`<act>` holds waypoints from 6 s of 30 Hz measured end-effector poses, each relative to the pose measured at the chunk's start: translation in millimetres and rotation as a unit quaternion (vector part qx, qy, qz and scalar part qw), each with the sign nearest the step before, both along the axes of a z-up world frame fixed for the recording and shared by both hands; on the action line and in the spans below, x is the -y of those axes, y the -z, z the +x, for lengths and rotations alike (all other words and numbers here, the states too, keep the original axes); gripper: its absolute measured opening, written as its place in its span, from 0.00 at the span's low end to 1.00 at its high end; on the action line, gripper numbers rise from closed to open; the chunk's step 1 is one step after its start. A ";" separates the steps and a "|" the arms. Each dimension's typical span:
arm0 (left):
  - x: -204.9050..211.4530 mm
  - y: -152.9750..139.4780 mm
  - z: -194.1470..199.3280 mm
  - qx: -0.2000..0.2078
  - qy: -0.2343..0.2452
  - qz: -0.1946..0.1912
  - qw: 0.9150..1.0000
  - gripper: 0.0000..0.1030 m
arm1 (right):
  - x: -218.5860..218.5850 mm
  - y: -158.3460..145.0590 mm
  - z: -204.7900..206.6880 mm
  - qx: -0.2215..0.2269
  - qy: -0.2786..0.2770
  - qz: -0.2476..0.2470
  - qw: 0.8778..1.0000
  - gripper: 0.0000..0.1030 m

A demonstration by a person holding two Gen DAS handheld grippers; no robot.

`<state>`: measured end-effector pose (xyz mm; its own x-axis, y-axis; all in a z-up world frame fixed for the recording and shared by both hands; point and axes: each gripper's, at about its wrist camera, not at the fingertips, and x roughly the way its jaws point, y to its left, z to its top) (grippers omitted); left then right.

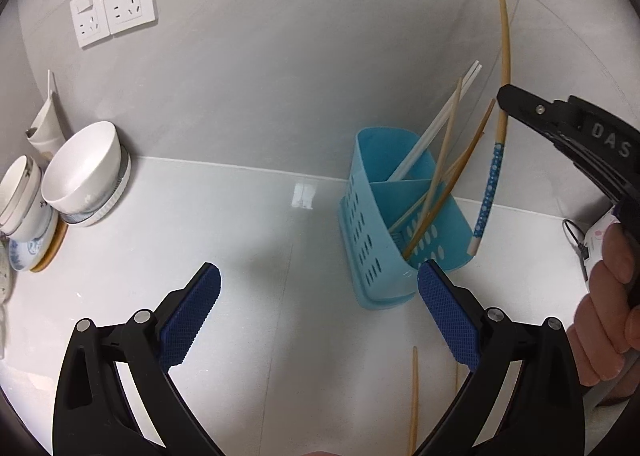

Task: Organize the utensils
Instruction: 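Lower the blue-patterned chopstick into the blue holder and open the right tool, then move both open tools back over the chopsticks lying on the counter, then grasp a blue-tipped wooden chopstick with the left tool while the right tool grasps a pale plain chopstick, then lift both held chopsticks and carry them over the blue holder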

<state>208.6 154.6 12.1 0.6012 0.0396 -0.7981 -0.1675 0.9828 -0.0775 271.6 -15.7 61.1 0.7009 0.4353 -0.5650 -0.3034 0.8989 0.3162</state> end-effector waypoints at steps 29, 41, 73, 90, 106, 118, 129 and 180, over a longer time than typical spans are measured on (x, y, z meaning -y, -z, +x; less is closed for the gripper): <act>-15.2 11.1 0.9 0.017 -0.014 -0.002 1.000 0.94 | -25.7 64.6 -8.0 -0.026 0.005 -0.086 0.996 0.22; -3.7 4.7 -4.0 0.025 -0.003 -0.005 1.000 0.94 | 19.1 41.4 -38.3 -0.010 0.055 -0.125 0.991 0.90; 71.9 70.5 -64.1 -0.080 0.072 -0.027 0.994 0.94 | 187.4 93.9 -170.6 -0.171 0.138 -0.194 0.956 0.92; 102.9 126.1 -91.3 -0.154 0.077 -0.026 0.985 0.92 | 216.3 146.3 -204.5 -0.275 0.113 -0.203 0.933 0.67; 116.3 164.6 -96.7 -0.218 0.078 -0.011 0.973 0.73 | 207.9 175.9 -199.9 -0.355 0.089 -0.211 0.907 0.36; 111.2 170.2 -89.7 -0.238 0.076 -0.004 0.968 0.62 | 204.1 184.7 -179.9 -0.386 0.074 -0.202 0.897 0.19; 127.7 160.3 -82.8 -0.252 0.094 -0.007 0.963 0.29 | 195.1 190.5 -168.0 -0.395 0.072 -0.207 0.892 0.08; 96.6 24.5 -111.1 -0.073 0.108 -0.018 0.991 0.07 | 183.2 86.6 -159.8 -0.257 0.093 -0.161 0.948 0.03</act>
<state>97.4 58.0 -12.4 0.4697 -0.1081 -0.8762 0.0348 0.9940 -0.1040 111.8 -198.9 -25.5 0.3438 0.0788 -0.9357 -0.0103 0.9967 0.0801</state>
